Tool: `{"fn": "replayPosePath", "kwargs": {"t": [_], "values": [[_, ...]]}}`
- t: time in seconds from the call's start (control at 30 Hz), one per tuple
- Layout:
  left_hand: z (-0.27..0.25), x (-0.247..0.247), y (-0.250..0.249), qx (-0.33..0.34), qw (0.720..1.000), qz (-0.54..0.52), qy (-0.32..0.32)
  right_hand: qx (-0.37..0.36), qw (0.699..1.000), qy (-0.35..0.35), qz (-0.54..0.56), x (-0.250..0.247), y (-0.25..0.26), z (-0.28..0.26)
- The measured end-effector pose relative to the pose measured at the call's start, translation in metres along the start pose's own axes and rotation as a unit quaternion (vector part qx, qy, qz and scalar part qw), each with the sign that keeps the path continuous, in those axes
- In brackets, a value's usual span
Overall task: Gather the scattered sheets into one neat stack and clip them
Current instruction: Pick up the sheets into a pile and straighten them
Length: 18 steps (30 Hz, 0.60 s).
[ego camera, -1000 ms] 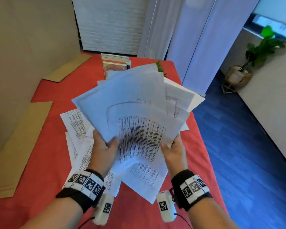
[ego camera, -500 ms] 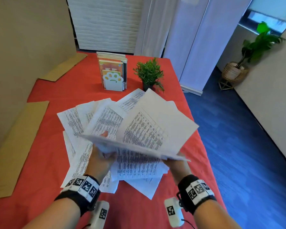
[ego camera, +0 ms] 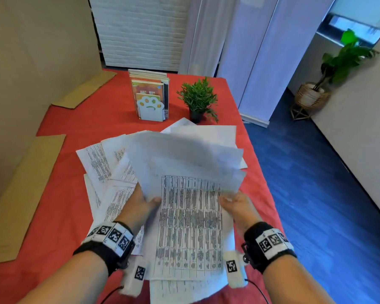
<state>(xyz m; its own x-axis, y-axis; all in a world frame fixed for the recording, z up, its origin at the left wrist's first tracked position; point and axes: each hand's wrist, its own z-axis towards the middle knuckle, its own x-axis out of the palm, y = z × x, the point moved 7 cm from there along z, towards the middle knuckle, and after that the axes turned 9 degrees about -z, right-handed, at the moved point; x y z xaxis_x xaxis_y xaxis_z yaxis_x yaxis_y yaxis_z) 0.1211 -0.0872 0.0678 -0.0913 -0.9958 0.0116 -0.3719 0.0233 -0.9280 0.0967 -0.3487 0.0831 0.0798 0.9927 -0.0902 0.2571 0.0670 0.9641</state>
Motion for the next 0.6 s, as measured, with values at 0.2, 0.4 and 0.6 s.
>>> {"fn": "replayPosePath", "kwargs": {"t": [0.2, 0.4, 0.6], "values": [[-0.004, 0.007, 0.013, -0.049, 0.979, -0.185, 0.070, 0.018, 0.998, 0.046, 0.046, 0.003, -0.016, -0.001], [-0.009, 0.005, 0.028, -0.066, 0.959, -0.255, 0.103, 0.028, 0.997, 0.046, 0.057, -0.003, -0.027, -0.002], [-0.025, 0.024, 0.030, -0.104, 0.907, -0.360, 0.193, 0.037, 0.991, 0.053, 0.121, -0.009, -0.033, 0.004]]}}
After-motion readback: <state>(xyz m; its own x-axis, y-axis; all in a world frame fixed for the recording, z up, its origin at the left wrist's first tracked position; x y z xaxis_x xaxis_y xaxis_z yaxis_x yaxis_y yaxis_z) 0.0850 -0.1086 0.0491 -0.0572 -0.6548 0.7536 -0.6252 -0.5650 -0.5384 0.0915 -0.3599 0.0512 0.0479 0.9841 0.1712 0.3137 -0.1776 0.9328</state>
